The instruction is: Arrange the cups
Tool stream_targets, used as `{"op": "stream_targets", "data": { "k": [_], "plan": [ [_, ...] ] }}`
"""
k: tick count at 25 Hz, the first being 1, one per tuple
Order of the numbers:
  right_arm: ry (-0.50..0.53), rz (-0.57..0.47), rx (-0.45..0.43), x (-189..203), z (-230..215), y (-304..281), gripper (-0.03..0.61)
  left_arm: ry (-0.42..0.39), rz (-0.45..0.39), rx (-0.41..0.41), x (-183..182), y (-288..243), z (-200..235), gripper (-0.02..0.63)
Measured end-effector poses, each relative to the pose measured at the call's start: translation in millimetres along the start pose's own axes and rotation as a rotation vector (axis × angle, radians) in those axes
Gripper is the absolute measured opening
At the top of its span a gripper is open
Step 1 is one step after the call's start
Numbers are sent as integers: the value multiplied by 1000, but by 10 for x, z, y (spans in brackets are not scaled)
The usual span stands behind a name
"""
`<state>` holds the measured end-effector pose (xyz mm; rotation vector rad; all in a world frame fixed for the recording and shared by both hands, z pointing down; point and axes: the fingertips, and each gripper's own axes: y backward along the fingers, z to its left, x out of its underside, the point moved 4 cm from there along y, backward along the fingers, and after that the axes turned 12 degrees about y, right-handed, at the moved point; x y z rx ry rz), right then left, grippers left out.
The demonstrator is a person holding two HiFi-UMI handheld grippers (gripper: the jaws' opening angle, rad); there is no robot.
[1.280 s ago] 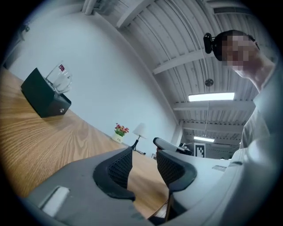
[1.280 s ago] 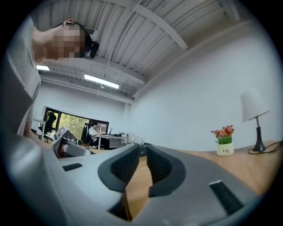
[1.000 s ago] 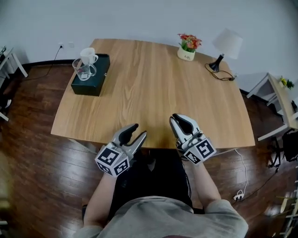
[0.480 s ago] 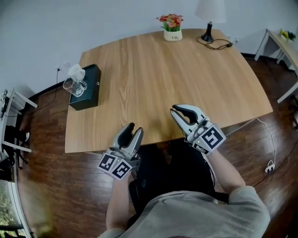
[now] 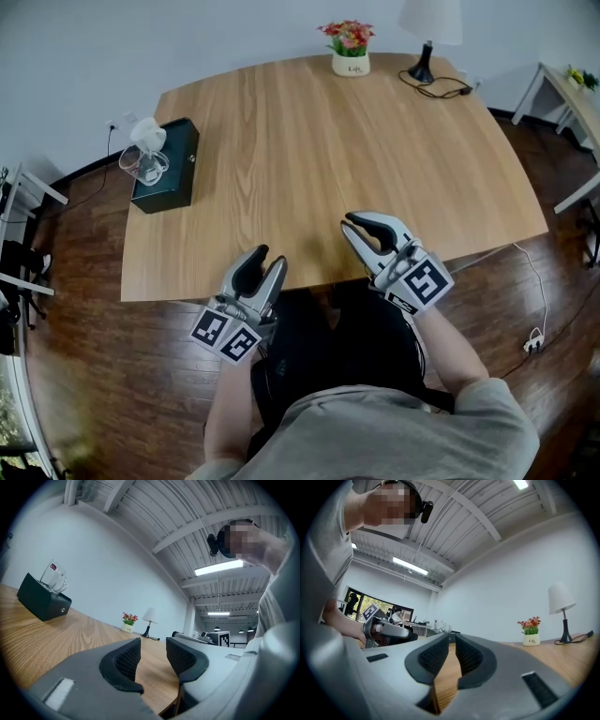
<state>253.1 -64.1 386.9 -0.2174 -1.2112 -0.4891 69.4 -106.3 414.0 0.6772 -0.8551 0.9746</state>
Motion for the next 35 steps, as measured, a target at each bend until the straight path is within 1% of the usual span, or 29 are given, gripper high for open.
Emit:
{"op": "stream_targets", "data": {
  "k": [15,35],
  "plan": [
    [2,29,-47,48,51,-20,41,-20,10,-3,19,-3,-15,164],
    [-1,48,-75,91,120,-48,41,-45,21,-7,34,-4,-33,164]
  ]
}}
